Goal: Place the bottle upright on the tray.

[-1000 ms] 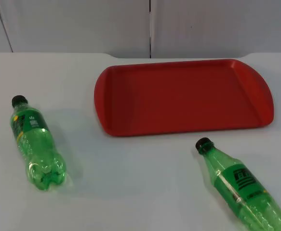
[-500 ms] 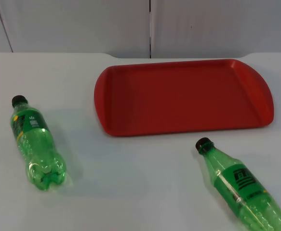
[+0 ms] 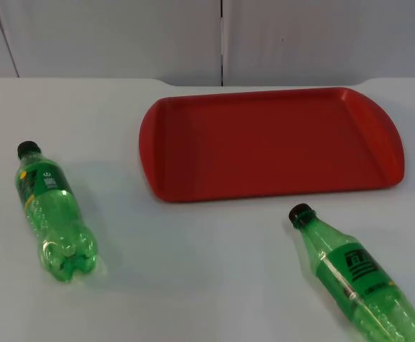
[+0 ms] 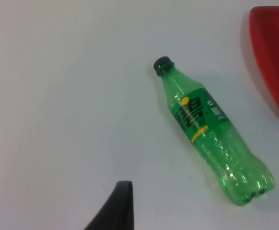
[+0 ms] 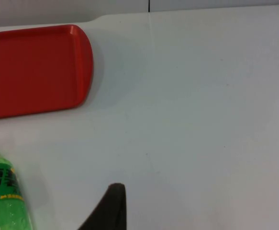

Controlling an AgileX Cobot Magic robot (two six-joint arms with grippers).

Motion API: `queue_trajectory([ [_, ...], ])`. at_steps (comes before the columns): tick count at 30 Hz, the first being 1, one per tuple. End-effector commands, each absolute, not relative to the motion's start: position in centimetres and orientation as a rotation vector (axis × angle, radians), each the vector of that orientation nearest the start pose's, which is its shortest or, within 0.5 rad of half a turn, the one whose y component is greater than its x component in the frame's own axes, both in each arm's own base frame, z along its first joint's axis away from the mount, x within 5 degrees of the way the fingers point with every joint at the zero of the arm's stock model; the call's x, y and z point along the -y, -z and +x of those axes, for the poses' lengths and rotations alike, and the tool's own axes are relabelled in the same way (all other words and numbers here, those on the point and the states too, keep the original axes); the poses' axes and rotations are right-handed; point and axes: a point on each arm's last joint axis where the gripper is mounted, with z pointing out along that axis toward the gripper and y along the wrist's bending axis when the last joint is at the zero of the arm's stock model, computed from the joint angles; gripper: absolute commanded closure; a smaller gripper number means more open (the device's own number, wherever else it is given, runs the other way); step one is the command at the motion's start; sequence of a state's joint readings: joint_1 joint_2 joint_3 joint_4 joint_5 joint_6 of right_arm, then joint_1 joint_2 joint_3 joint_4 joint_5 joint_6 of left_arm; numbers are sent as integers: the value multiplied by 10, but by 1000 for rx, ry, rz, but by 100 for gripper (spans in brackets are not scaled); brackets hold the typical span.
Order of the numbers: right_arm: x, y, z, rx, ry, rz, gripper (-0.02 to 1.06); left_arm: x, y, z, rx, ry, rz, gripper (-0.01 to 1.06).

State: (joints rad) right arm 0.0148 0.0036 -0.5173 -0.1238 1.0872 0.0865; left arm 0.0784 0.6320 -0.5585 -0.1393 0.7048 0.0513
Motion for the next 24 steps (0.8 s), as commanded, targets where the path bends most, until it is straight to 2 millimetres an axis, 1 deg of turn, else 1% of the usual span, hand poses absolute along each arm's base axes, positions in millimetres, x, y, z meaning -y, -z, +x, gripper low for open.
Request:
queue_trajectory([
  [1, 10, -280, -8, -2041, 93, 75, 0, -1, -287, 129, -2249, 121, -141, 0],
  [3, 10, -280, -8, -2041, 93, 75, 0, -3, -282, 142, -2272, 124, -155, 0],
  [4, 10, -280, -8, -2041, 93, 75, 0, -3, -282, 142, -2272, 124, -155, 0],
  [6, 10, -280, -8, -2041, 93, 75, 0, -4, -279, 155, -2305, 124, -163, 0],
  [8, 10, -280, -8, -2041, 93, 75, 0, -5, -282, 168, -2323, 123, -163, 0],
  [9, 10, -280, -8, -2041, 93, 75, 0, -5, -282, 168, -2323, 123, -163, 0],
  [10, 10, -280, -8, -2041, 93, 75, 0, -6, -285, 180, -2341, 124, -165, 0],
  [12, 10, -280, -8, -2041, 93, 75, 0, -7, -292, 193, -2339, 124, -165, 0],
  [13, 10, -280, -8, -2041, 93, 75, 0, -7, -292, 193, -2339, 124, -165, 0],
  [15, 10, -280, -8, -2041, 93, 75, 0, -8, -297, 208, -2351, 127, -168, 0],
  [18, 10, -280, -8, -2041, 93, 75, 0, -9, -306, 230, -2405, 137, -162, 0],
  [19, 10, -280, -8, -2041, 93, 75, 0, -9, -306, 230, -2405, 137, -162, 0],
  [20, 10, -280, -8, -2041, 93, 75, 0, -9, -308, 236, -2423, 141, -161, 0],
  [22, 10, -280, -8, -2041, 93, 75, 0, -8, -314, 253, -2464, 179, -174, 0],
  [23, 10, -280, -8, -2041, 93, 75, 0, -8, -314, 253, -2464, 179, -174, 0],
  [24, 10, -280, -8, -2041, 93, 75, 0, -8, -313, 260, -2495, 195, -184, 0],
])
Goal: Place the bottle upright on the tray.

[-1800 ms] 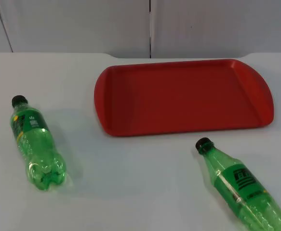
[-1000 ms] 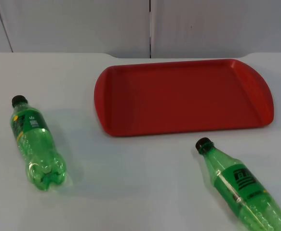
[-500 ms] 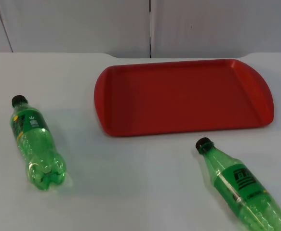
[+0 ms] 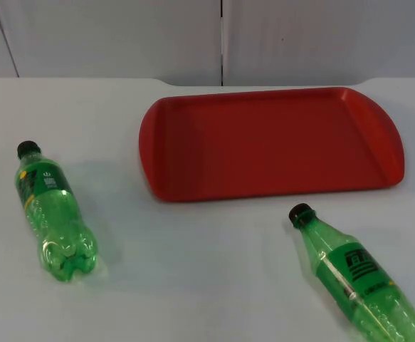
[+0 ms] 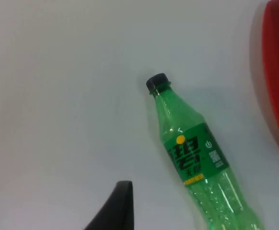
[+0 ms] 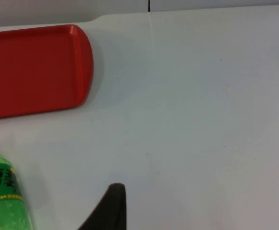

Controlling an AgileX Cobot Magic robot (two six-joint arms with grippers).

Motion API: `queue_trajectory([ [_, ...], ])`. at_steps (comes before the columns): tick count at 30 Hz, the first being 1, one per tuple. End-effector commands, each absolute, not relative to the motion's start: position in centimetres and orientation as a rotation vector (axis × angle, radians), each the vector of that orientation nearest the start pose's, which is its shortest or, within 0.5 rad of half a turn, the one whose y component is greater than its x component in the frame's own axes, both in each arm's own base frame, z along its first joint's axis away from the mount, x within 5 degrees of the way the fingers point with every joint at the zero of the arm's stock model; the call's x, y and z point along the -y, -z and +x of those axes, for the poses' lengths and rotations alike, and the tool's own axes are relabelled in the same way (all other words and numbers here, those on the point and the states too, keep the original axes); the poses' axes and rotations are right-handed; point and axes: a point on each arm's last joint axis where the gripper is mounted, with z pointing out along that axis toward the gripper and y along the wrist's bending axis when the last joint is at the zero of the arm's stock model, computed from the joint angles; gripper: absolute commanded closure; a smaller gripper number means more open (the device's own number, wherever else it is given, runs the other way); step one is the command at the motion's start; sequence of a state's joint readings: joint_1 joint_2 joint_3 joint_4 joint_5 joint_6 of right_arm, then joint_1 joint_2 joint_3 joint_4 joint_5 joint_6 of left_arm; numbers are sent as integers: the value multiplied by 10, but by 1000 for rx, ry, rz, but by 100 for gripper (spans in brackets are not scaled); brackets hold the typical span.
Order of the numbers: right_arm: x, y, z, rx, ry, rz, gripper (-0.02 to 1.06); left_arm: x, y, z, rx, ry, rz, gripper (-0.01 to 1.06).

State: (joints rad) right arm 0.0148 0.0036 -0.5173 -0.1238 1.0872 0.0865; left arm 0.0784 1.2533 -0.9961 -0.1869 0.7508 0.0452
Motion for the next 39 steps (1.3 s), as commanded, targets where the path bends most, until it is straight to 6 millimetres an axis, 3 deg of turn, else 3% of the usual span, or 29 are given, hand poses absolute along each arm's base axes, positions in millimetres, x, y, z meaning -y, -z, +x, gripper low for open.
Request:
queue_trajectory([
  [1, 10, -280, -8, -2041, 93, 75, 0, -8, -315, 267, -2507, 212, -199, 0],
  [10, 10, -280, -8, -2041, 93, 75, 0, -10, -302, 313, -2590, 292, -408, 0],
  [14, 10, -280, -8, -2041, 93, 75, 0, -11, -285, 328, -2630, 312, -500, 0],
  [22, 10, -280, -8, -2041, 92, 77, 0, -4, -226, 355, -2758, 370, -613, 0],
  [28, 10, -280, -8, -2041, 92, 77, 0, 9, -202, 366, -2783, 363, -604, 0],
  [32, 10, -280, -8, -2041, 92, 77, 0, 28, -170, 371, -2870, 277, -592, 0],
  [39, 10, -280, -8, -2041, 92, 77, 0, 45, -146, 376, -2877, 229, -630, 0],
])
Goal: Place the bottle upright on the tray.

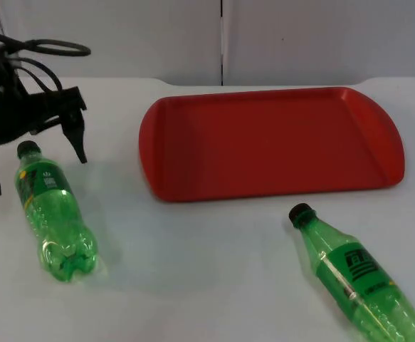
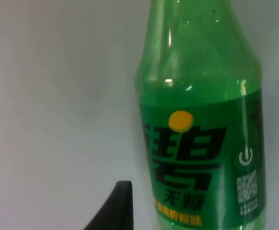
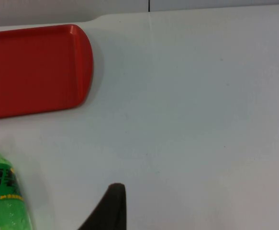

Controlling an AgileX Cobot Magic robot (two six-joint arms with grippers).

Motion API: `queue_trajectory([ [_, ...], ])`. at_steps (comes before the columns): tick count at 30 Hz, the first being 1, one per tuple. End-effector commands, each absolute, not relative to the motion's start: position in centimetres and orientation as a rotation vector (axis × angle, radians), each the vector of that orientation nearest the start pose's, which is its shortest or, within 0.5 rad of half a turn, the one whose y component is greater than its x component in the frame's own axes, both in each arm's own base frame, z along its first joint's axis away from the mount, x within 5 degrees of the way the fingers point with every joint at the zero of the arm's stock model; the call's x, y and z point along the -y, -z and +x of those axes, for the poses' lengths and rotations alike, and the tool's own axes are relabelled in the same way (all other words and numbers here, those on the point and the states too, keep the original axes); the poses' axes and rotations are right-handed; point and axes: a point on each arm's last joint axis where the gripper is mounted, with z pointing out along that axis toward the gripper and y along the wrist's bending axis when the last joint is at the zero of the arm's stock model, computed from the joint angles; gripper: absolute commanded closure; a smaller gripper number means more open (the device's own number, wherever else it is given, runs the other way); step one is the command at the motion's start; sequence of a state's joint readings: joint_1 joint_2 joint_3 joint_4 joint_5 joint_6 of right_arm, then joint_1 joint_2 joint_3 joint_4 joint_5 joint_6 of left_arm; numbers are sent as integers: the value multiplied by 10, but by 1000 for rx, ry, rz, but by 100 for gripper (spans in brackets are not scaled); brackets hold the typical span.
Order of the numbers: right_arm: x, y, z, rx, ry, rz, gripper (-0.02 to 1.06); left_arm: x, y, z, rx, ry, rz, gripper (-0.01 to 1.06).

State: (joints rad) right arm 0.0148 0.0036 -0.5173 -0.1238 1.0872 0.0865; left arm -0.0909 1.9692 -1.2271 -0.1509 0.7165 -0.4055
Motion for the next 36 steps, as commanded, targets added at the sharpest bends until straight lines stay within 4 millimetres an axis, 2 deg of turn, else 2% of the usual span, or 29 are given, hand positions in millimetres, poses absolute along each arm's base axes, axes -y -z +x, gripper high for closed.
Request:
queue_trajectory([
  [1, 10, -280, -8, -2041, 91, 79, 0, 47, -143, 377, -2873, 228, -641, 0],
  [17, 10, -280, -8, -2041, 91, 79, 0, 44, -106, 384, -2865, 167, -746, 0],
  [21, 10, -280, -8, -2041, 91, 79, 0, 45, -99, 395, -2878, 147, -730, 0],
  [27, 10, -280, -8, -2041, 91, 79, 0, 46, -96, 405, -2880, 148, -727, 0],
  [36, 10, -280, -8, -2041, 91, 79, 0, 43, -94, 405, -2892, 98, -676, 0],
])
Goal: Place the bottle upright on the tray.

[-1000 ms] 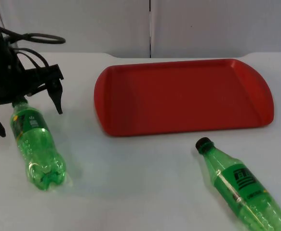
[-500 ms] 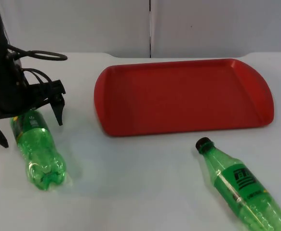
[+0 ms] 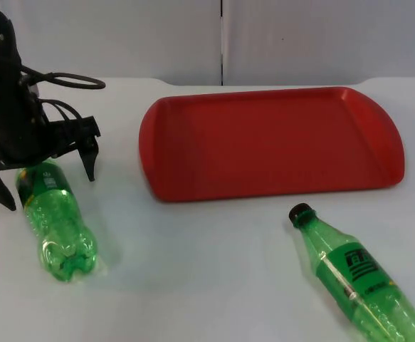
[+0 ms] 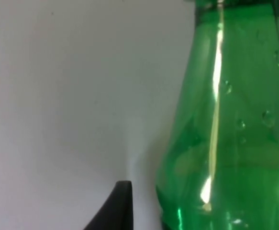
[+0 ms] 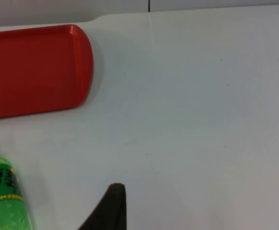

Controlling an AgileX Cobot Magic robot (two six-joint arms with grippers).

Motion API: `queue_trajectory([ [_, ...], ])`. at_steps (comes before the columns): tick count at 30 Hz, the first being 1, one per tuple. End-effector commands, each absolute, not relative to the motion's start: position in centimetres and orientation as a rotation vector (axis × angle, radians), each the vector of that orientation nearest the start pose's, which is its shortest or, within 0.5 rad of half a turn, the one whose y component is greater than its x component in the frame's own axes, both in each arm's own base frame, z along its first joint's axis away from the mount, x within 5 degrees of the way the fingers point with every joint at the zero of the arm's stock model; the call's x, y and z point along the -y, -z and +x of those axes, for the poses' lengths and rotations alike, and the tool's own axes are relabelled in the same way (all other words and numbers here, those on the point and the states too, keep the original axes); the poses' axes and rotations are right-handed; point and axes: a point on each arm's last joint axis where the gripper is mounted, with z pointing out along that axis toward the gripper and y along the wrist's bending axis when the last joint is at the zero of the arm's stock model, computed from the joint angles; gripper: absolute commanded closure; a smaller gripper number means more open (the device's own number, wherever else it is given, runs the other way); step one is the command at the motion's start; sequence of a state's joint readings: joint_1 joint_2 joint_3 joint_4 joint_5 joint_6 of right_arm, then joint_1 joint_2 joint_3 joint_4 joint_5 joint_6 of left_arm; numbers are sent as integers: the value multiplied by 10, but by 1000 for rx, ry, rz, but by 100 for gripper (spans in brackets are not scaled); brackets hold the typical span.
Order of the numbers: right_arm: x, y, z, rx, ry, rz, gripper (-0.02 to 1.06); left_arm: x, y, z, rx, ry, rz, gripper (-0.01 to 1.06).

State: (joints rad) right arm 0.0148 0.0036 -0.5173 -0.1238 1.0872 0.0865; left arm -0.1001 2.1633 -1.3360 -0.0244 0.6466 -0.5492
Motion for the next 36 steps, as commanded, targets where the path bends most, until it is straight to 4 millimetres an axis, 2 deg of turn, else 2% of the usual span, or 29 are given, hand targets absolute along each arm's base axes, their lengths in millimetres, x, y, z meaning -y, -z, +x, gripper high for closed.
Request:
queue_trajectory([
  [1, 10, -280, -8, -2041, 91, 79, 0, 43, -94, 405, -2893, 93, -671, 0],
  [9, 10, -280, -8, -2041, 91, 79, 0, 42, -94, 406, -2887, 77, -646, 0],
  [15, 10, -280, -8, -2041, 90, 81, 0, 43, -80, 403, -2936, 59, -634, 0],
  [22, 10, -280, -8, -2041, 90, 81, 0, 43, -78, 404, -2934, 69, -633, 0],
  [24, 10, -280, -8, -2041, 90, 81, 0, 43, -78, 404, -2934, 63, -625, 3],
  [26, 10, -280, -8, -2041, 90, 81, 0, 43, -78, 404, -2934, 69, -633, 14],
  [27, 10, -280, -8, -2041, 90, 81, 0, 43, -78, 404, -2934, 69, -633, 14],
  [30, 10, -280, -8, -2041, 90, 81, 0, 43, -78, 402, -2949, 62, -636, 47],
  [31, 10, -280, -8, -2041, 90, 81, 0, 43, -78, 402, -2949, 62, -636, 47],
  [32, 10, -280, -8, -2041, 90, 81, 0, 43, -78, 401, -2960, 57, -639, 62],
  [33, 10, -280, -8, -2041, 90, 81, 0, 43, -81, 401, -2965, 54, -636, 87],
  [34, 10, -280, -8, -2041, 90, 81, 0, 43, -83, 400, -2966, 54, -628, 105],
  [36, 10, -280, -8, -2041, 90, 81, 0, 43, -87, 401, -2960, 58, -610, 105],
])
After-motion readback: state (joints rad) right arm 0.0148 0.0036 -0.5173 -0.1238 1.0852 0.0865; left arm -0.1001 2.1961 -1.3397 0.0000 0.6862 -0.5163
